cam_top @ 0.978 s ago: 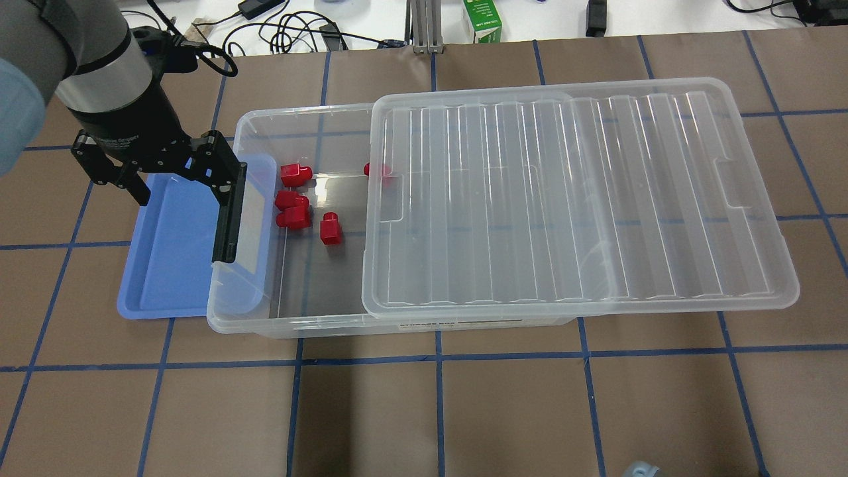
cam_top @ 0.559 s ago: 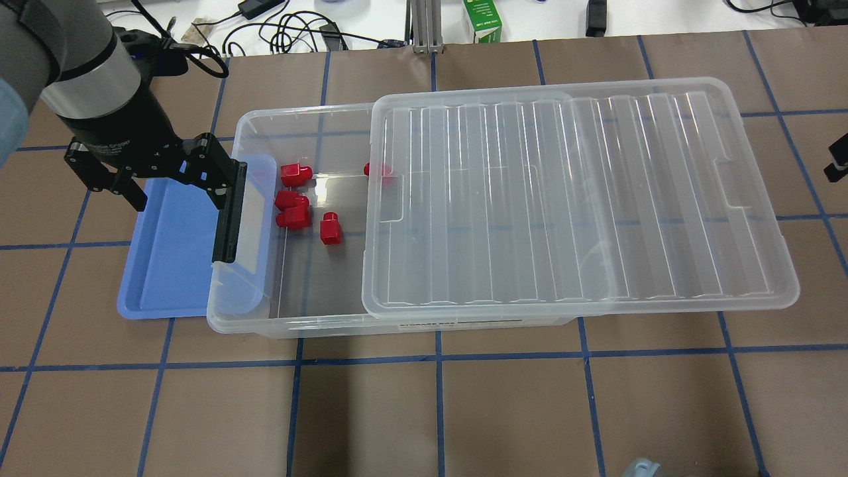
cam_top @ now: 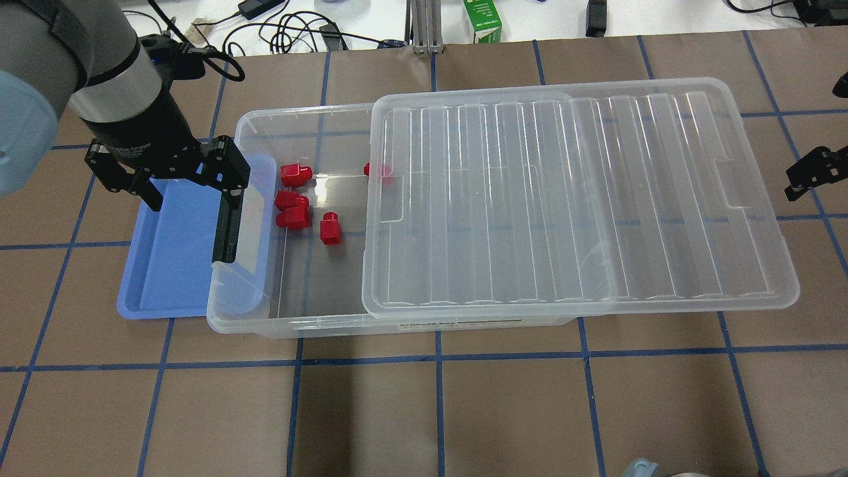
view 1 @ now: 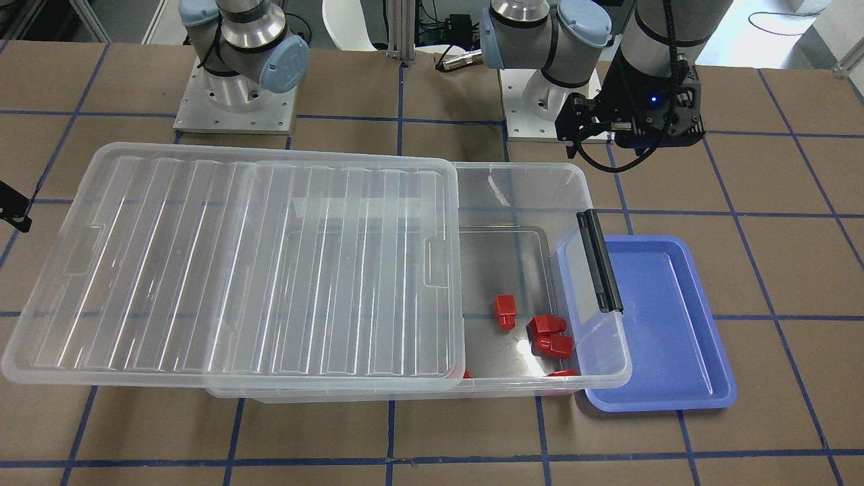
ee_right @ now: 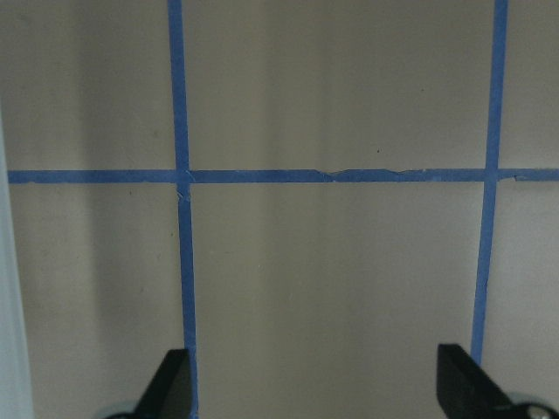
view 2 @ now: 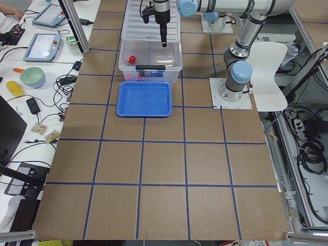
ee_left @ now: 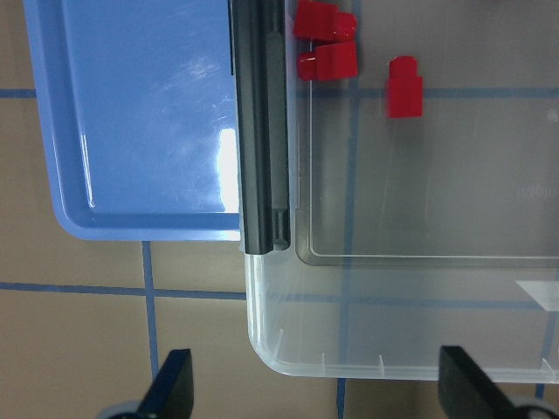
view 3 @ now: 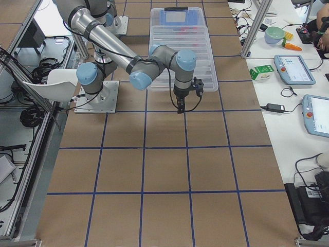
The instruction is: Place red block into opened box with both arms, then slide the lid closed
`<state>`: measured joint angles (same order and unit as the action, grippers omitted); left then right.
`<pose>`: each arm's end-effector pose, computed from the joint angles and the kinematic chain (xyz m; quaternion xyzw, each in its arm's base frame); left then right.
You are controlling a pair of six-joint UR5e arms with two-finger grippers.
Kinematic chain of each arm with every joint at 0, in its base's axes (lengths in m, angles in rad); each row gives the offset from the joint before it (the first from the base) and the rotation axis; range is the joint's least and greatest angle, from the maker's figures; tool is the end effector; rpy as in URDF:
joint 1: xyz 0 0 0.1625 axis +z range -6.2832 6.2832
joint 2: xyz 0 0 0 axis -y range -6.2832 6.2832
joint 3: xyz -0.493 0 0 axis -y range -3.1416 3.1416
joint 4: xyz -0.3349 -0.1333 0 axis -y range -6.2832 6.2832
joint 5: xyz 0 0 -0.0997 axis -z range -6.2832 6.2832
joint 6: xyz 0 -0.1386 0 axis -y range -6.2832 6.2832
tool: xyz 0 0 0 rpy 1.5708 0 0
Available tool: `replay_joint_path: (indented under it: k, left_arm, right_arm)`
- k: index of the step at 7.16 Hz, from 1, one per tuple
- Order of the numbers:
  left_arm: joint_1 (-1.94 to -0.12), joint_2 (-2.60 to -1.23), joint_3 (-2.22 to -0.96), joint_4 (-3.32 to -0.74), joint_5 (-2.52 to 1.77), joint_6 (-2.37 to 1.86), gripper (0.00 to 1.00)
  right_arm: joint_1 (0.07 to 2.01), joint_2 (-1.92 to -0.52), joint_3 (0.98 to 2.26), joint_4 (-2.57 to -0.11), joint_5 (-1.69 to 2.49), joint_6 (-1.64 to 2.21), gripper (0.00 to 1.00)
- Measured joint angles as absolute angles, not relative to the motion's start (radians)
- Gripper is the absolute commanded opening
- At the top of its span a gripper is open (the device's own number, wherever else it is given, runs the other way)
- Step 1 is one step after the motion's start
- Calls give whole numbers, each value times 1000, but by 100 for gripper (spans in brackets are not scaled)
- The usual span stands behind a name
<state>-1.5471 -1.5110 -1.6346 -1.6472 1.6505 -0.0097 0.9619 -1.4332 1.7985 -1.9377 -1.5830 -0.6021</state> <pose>-0.1129 -0.3965 0.5076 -0.0151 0.9983 0.0404 0.0395 -0.1668 -0.4693 0.3928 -0.0034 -1.0000 -0.0028 0.0055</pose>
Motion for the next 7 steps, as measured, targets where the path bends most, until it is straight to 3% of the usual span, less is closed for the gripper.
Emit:
replay_joint_path:
  k: [7]
  left_arm:
    - [-1549, -1503, -1653, -1637, 1646, -3, 100]
  right_arm:
    - [1092, -1437, 1809, -1940, -1542, -514, 100]
